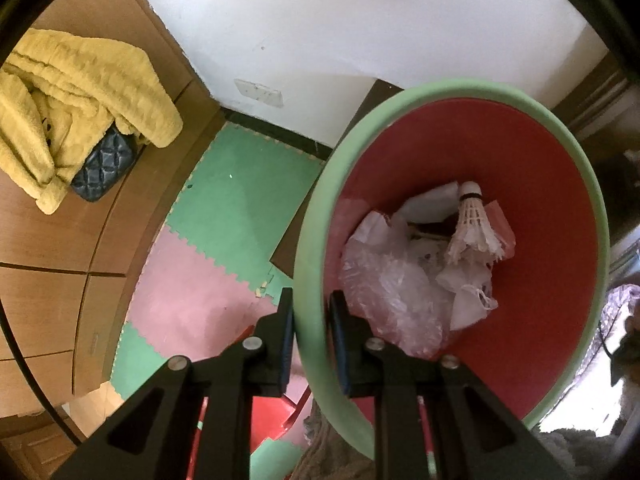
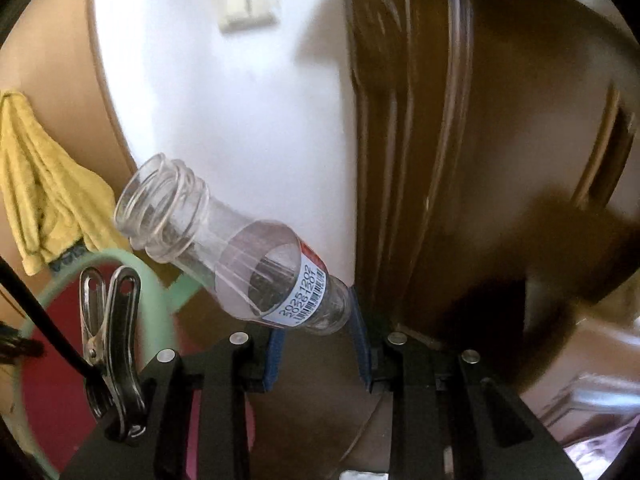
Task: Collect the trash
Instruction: 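Carry the plastic bottle over the red bucket with the right tool, then open the right tool to drop the bottle into the bucket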
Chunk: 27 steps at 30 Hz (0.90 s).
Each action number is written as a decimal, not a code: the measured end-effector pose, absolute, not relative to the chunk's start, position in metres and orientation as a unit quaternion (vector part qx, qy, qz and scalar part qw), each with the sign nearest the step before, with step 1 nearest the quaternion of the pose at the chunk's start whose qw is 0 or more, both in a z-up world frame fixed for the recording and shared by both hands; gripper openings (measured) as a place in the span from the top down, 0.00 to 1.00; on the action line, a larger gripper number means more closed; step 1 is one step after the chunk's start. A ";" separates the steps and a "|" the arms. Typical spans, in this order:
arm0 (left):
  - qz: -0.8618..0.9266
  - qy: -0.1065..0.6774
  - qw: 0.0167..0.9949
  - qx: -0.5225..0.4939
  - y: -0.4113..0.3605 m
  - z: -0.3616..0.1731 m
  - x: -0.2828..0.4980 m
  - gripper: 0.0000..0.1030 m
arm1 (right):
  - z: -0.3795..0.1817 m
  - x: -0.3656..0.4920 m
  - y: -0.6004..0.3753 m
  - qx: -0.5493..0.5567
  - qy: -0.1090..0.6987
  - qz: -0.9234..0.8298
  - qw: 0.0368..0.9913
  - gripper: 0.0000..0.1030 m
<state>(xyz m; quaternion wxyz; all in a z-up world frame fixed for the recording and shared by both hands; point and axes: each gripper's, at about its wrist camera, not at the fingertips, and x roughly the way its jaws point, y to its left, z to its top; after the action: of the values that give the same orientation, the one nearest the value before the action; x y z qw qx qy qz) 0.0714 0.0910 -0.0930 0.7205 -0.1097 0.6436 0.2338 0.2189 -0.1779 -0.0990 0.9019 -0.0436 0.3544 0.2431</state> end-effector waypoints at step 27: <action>0.203 0.620 0.743 -0.149 0.095 -0.091 0.054 0.81 | -0.012 0.097 -0.074 -0.029 0.374 0.377 0.847 0.70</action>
<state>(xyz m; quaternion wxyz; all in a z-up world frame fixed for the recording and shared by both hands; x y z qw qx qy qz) 0.0536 0.0950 -0.0907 0.7429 -0.1490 0.6202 0.2031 0.0965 -0.0739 -0.0116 0.8469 -0.0294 0.3738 0.3770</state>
